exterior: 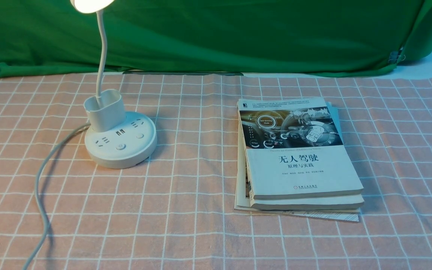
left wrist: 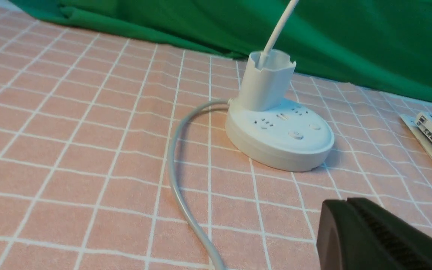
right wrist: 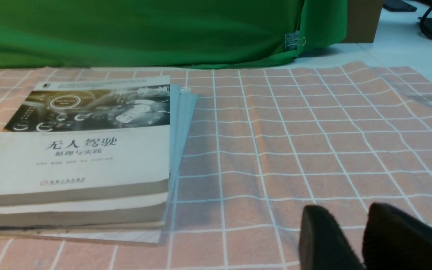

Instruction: Turn on the table lamp on the pink coffee tablecloth with your hand.

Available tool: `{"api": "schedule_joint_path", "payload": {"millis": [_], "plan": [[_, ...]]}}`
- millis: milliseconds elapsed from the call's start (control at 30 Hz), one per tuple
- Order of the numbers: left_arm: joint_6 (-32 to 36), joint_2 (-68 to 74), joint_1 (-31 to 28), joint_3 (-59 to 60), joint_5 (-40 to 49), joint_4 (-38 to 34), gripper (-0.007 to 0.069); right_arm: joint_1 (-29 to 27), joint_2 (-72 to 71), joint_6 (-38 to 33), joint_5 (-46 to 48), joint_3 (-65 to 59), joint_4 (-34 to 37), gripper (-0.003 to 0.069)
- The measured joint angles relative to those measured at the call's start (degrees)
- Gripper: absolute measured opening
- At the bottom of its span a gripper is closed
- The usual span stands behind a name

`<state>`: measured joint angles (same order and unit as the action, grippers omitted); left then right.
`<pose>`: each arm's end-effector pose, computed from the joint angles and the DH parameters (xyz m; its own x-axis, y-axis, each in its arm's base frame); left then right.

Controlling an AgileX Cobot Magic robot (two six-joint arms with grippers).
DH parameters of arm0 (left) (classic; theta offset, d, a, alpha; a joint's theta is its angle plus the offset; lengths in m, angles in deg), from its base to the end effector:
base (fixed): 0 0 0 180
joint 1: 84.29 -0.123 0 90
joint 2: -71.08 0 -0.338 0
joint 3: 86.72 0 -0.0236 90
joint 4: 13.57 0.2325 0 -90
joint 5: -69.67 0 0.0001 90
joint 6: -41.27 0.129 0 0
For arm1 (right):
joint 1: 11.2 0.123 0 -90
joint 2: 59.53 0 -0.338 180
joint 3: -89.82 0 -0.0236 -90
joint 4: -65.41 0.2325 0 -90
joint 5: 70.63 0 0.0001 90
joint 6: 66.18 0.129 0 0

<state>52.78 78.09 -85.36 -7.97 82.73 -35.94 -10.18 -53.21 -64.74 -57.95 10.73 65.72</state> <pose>0.0221 -0.0107 0.1873 -0.1466 -0.1815 -0.9724 0.0409 0.9811 -0.1893 0.0216 0.0005 0.1841 -0.1412 0.0279 -0.9896 -0.0147 0.9994 0.0303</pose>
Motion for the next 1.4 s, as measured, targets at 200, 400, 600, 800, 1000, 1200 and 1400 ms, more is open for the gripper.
{"api": "schedule_joint_path", "payload": {"millis": [200, 400, 600, 800, 1000, 1200, 1400], "plan": [[-5.54, -0.47, 1.83, 0.0, 0.11, 9.49, 0.0021, 0.0, 0.0, 0.2, 0.05, 0.0, 0.0, 0.0241], [-7.35, -0.58, 2.52, 0.0, 0.11, 14.76, 0.0021, 0.0, 0.0, 0.2, 0.05, 0.0, 0.0, 0.0241], [-8.46, -0.58, 3.97, 0.0, 0.98, 16.56, 0.0021, 0.0, 0.0, 0.24, 0.05, 0.0, 0.0, 0.0241], [-8.67, -0.58, 4.04, 0.0, 1.2, 16.78, 0.0021, 0.0, 0.0, 0.24, 0.05, 0.0, 0.0, 0.0241], [-8.67, -0.58, 4.04, 0.0, 1.2, 16.9, 0.0021, 0.0, 0.0, 0.24, 0.01, 0.0, 0.0, 0.0241], [-8.67, -0.58, 4.04, 0.0, 1.2, 16.96, 0.0021, 0.0, 0.0, 0.24, 0.01, 0.0, 0.0, 0.0241], [-8.67, -0.58, 4.04, 0.0, 1.2, 17.02, 0.0021, 0.0, 0.0, 0.24, 0.01, 0.0, 0.0, 0.0241]]}}
